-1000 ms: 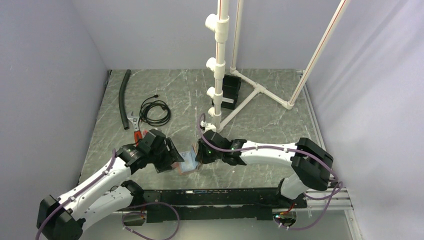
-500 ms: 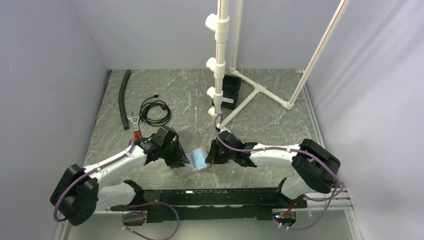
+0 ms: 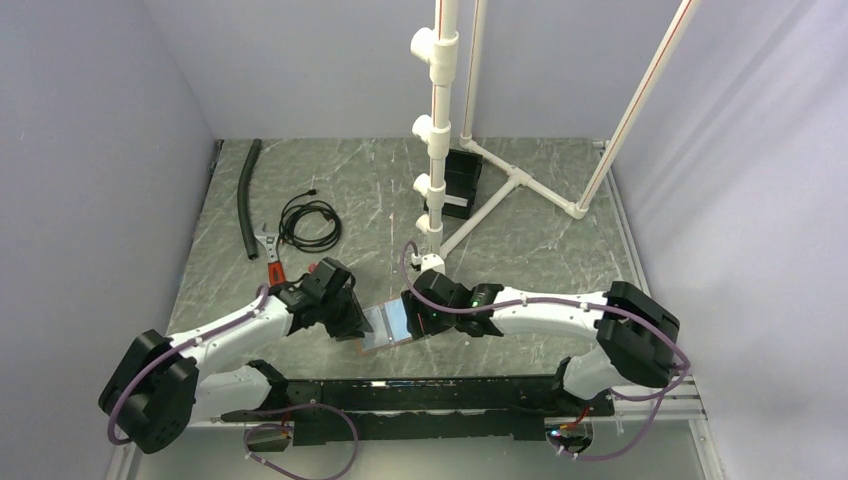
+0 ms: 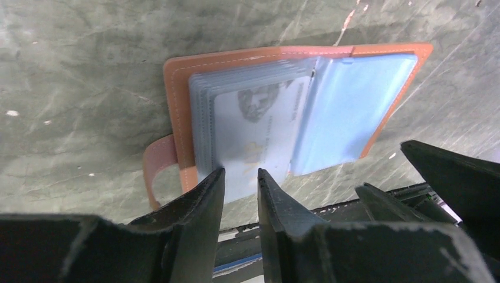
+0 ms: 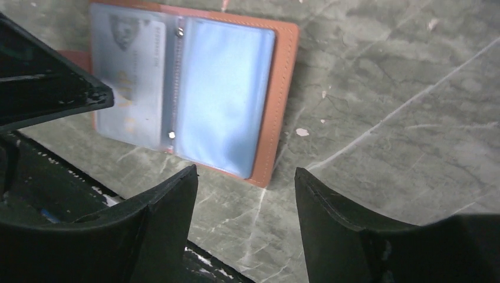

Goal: Put the credit cards into the card holder
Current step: Open the card holder at the center of the board.

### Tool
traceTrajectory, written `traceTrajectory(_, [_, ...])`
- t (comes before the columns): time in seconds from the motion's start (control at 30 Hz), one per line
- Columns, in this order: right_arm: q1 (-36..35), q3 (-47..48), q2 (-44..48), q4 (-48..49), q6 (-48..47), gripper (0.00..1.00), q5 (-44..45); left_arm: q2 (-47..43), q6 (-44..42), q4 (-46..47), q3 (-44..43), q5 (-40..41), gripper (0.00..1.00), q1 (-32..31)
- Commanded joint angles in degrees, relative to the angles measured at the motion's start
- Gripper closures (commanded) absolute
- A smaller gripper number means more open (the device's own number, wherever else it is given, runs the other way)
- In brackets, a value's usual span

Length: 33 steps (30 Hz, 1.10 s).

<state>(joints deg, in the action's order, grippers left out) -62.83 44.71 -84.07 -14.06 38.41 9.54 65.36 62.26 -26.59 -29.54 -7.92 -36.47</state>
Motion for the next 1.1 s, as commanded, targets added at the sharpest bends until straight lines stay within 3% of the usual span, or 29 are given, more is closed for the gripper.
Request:
traceTrajectory(0.0, [-0.3, 3.1, 2.9, 1.2, -3.8, 0.36, 0.8, -0.5, -0.1, -7.6, 2.7, 7.5, 0.66, 0.5])
traceTrajectory(0.2, [0.5, 4.3, 1.1, 10.6, -2.8, 0.35, -9.4, 2.0, 0.0, -11.7, 1.0, 9.3, 0.71, 1.2])
traceTrajectory(0.5, [3.8, 4.1, -6.7, 20.0, -1.1, 0.68, -21.2, 5.4, 1.7, -13.9, 0.6, 10.5, 0.74, 1.9])
traceTrajectory(0.6, [5.4, 3.4, -7.7, 21.6, -1.7, 0.74, -24.7, 6.1, 3.0, -14.3, 1.2, 10.1, 0.76, 2.0])
traceTrajectory(1.07, [9.3, -4.2, -10.7, 33.8, -1.0, 0.62, -36.8, 11.8, 10.3, -9.9, 6.5, 5.6, 0.89, 2.1])
